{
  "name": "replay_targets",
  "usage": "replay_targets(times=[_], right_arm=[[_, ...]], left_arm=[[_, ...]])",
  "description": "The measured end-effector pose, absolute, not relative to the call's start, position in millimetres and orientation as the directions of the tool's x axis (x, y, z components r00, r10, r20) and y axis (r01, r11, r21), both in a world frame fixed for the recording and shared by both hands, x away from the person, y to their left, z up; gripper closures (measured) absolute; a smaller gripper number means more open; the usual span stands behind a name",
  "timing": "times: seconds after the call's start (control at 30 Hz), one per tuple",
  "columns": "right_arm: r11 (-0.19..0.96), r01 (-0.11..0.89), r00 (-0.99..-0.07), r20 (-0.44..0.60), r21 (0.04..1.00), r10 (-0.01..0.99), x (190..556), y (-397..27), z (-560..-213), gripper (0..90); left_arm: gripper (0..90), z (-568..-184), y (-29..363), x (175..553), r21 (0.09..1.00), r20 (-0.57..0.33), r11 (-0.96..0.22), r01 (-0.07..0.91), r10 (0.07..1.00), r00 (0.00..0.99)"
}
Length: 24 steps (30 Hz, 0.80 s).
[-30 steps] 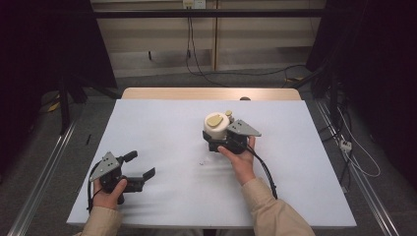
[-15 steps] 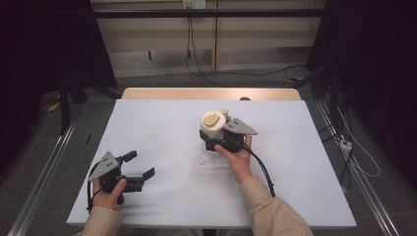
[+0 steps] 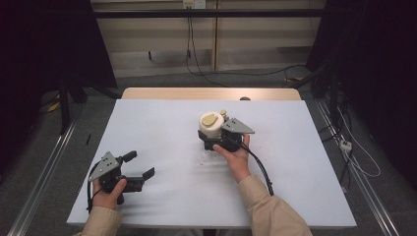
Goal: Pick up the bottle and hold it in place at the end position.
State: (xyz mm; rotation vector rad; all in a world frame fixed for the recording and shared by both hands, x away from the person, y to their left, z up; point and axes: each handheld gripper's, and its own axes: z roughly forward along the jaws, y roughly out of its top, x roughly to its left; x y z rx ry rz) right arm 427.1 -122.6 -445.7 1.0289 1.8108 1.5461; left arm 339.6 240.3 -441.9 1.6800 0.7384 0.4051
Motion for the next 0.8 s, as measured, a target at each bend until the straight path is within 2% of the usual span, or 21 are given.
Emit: replay_targets(times=[0.8], right_arm=[[0.05,0.232,-0.564,0.093,0.971,0.82,432.1,-119.0,-453.6,7.0]], left_arm=[[3.4,-442.7,241.1,339.8,0.962,-0.127,-0.097,0.254,0.665,0.736]])
